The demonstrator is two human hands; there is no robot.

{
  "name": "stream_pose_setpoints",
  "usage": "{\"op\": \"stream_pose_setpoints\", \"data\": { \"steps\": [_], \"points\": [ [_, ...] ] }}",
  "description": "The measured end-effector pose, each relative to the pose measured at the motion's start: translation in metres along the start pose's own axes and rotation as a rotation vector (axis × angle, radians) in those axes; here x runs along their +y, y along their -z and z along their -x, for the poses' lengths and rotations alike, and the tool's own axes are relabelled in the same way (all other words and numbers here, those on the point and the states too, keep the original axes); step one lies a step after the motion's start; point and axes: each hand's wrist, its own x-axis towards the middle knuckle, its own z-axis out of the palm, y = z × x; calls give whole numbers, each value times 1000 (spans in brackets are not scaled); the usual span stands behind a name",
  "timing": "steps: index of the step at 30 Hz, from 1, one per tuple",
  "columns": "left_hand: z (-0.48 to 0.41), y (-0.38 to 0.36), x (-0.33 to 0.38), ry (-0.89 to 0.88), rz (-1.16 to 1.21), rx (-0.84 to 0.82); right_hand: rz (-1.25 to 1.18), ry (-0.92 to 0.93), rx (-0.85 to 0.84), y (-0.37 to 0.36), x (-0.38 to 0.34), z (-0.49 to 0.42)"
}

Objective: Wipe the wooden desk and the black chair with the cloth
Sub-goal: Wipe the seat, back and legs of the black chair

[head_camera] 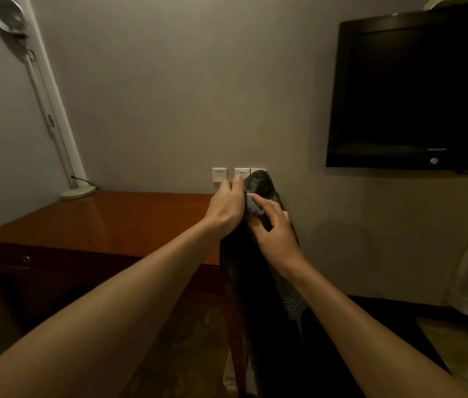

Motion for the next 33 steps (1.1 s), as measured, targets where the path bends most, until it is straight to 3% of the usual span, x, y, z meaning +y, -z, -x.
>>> {"op": "stream_pose_setpoints", "data": {
  "steps": [3, 12, 18, 33],
  "points": [
    [7, 1, -4, -97, -98, -23, 40, -13, -52, 2, 2, 0],
    [-4, 0, -9, -154, -291, 32, 263, 0, 30, -3, 16, -52],
    [-25, 2, -22, -175, -389, -48, 377, -14, 94, -11, 40, -99],
    [-72, 7, -41, -276, -482, -95, 526, -136, 193, 1, 99, -203]
  ]
}}
